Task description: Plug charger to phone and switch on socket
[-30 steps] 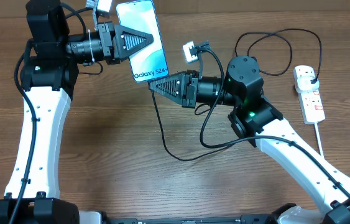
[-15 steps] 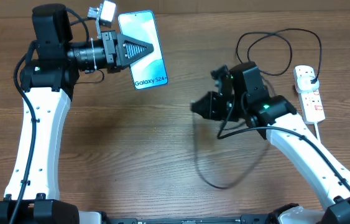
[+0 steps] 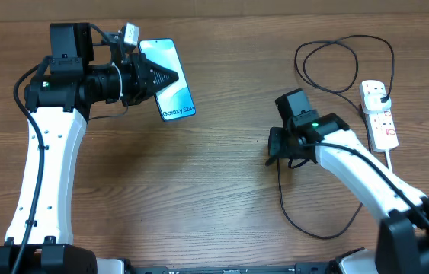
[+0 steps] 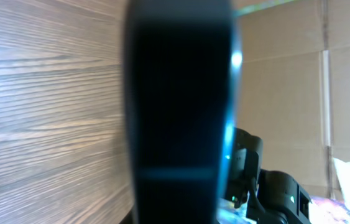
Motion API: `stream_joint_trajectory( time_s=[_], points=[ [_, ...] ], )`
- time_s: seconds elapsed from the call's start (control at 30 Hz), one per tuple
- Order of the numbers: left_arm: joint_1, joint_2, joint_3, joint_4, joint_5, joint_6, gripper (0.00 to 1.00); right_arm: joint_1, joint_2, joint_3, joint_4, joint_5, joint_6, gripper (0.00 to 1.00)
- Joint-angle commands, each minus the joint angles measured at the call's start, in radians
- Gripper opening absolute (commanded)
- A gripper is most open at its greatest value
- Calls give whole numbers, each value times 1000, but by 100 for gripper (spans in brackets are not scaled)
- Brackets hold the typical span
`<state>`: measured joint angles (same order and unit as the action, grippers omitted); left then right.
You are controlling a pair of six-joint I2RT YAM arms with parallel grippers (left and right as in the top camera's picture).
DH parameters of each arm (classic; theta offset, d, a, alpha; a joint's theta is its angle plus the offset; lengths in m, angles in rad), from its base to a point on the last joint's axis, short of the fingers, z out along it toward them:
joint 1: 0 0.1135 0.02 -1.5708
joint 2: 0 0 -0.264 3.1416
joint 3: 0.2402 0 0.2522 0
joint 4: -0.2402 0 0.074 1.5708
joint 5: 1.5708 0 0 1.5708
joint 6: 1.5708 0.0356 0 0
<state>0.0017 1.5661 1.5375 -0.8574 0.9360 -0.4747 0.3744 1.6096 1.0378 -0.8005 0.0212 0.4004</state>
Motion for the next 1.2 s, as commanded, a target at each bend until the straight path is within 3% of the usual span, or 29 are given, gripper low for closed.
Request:
stream_joint_trajectory(
  time_s=[0.0, 0.4, 0.63, 1.03, 1.17],
  points=[
    [3, -37, 2, -11, -44, 53, 4, -2, 51, -11, 18, 38, -8, 4],
    [3, -37, 2, -86, -103, 91, 4, -2, 178, -11, 74, 38, -9, 4],
    [3, -37, 2, -93, -106, 94, 4, -2, 182, -11, 49, 19, -9, 25],
    [3, -37, 2, -97, -105, 94, 4, -2, 182, -11, -8, 0, -9, 25],
    [3, -37, 2, -97, -105, 94, 4, -2, 182, -11, -10, 0, -9, 19]
  ],
)
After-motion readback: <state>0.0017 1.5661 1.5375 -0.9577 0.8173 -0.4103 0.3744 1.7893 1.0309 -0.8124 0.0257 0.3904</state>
